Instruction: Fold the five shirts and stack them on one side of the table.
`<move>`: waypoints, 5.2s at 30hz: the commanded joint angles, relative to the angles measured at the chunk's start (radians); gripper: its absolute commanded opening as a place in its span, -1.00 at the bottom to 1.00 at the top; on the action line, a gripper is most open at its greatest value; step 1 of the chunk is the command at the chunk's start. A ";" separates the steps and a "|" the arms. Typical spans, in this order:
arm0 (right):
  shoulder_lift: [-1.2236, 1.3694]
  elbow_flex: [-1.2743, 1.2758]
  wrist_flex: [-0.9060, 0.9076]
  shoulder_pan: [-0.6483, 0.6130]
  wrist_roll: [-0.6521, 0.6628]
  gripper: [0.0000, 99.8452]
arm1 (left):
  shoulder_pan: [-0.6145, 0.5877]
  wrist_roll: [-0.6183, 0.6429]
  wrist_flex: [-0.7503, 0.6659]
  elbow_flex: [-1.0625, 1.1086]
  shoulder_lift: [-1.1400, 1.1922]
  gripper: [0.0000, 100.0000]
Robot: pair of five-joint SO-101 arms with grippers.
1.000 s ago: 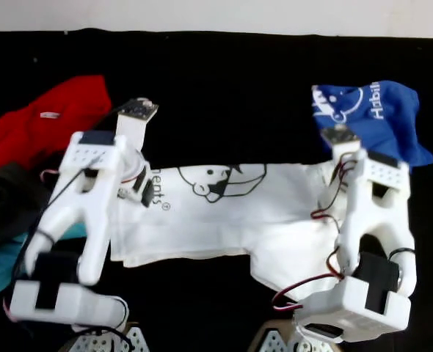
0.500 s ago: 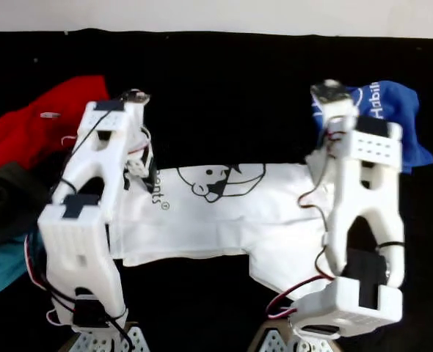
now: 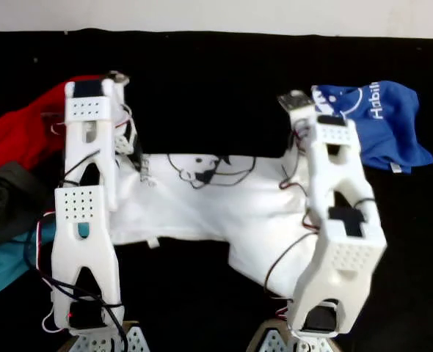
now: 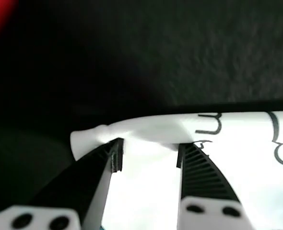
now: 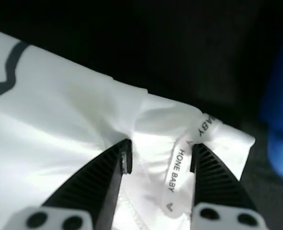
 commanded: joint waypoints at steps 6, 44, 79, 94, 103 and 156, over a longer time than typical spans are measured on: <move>0.196 -0.545 0.219 -0.010 -0.057 -0.59 | -0.093 -0.040 0.043 -0.147 0.041 -0.61; -0.766 0.073 0.478 -0.153 -0.002 -0.59 | -0.858 -0.442 -0.327 -0.048 -0.053 -0.61; -1.046 1.133 -0.148 -0.074 0.147 -0.59 | -0.174 -0.114 0.018 0.990 -1.099 -0.71; -0.921 0.958 -0.117 0.186 0.229 -0.59 | 0.087 -0.014 -0.552 1.750 -1.204 -0.71; -0.923 0.819 0.168 -0.107 0.110 -0.59 | 0.093 -0.012 -0.827 1.986 -1.207 -0.72; -0.969 1.133 -0.019 -0.334 0.209 -0.42 | 0.088 0.015 -0.793 1.940 -1.184 -0.72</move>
